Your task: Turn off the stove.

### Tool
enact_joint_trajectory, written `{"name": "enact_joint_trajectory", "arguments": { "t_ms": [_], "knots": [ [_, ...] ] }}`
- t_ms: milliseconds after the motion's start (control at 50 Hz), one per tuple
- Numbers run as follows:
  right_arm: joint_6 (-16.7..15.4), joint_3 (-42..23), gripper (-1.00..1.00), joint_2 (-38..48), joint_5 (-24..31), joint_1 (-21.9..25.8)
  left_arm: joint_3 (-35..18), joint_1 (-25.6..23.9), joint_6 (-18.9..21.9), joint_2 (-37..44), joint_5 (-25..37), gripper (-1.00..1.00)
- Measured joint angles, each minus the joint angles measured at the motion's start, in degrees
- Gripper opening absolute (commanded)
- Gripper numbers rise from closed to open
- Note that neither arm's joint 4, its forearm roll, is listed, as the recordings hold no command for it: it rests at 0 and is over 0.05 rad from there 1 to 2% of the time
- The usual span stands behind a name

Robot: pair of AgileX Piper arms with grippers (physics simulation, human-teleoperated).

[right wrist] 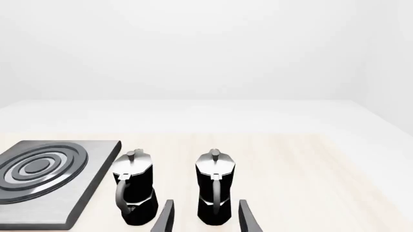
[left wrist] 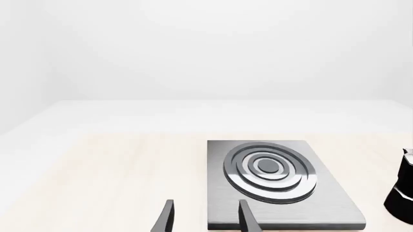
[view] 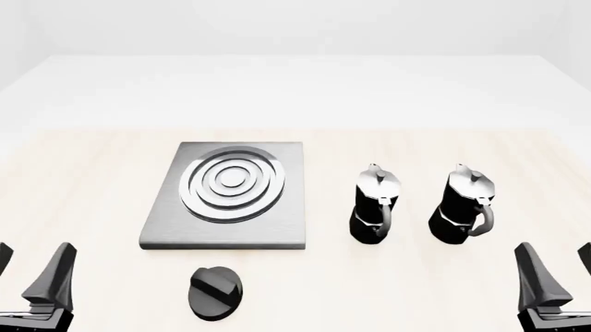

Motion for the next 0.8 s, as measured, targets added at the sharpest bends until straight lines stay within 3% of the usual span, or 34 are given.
{"name": "enact_joint_trajectory", "arguments": {
  "t_ms": [400, 620, 800],
  "knots": [
    [0.1, 0.0, 1.00, 0.2, -0.2, 0.0, -0.2, -0.1, 0.1, 1.4, -0.9, 1.00],
    [0.0, 0.0, 1.00, 0.2, 0.0, 0.3, -1.6, -1.3, 0.2, 7.4, -3.2, 1.00],
    [0.2, 0.0, 1.00, 0.1, 0.1, 0.7, -5.5, -4.5, -0.2, 13.0, -1.5, 1.00]
  ]
}}
